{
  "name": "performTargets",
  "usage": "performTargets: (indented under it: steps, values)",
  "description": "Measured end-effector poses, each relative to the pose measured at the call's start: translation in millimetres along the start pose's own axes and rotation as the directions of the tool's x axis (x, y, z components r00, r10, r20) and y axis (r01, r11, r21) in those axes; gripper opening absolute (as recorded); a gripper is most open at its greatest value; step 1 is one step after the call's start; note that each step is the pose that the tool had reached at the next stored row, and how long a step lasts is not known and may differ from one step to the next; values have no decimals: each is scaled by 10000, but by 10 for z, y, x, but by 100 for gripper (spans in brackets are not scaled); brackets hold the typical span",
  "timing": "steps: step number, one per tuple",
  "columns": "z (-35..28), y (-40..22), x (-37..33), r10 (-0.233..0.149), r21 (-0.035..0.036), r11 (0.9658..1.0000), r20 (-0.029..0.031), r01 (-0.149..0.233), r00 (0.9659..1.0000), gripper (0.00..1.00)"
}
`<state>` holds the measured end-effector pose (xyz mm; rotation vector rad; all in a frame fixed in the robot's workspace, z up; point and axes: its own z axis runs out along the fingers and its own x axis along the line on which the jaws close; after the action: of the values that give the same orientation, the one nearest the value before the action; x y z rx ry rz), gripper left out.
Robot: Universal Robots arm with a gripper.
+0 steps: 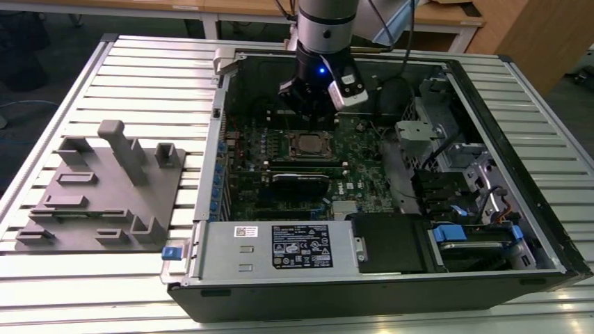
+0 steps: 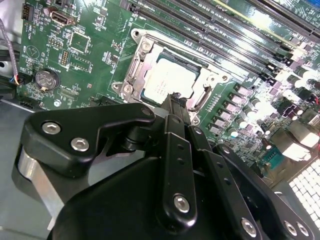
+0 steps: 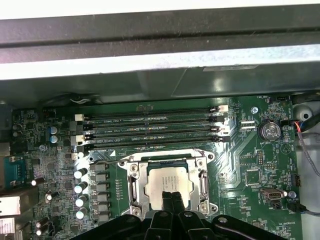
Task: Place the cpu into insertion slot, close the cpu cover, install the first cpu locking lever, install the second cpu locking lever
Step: 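Install the first cpu locking lever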
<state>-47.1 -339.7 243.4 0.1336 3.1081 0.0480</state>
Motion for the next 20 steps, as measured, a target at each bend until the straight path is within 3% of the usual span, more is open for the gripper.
performTargets:
  steps: [8, 20]
  values:
    - [-4, -1, 15, -1, 2, 10000, -1, 1, 10000, 11]
    - [-7, -14, 162, 0, -1, 10000, 15, 0, 10000, 11]
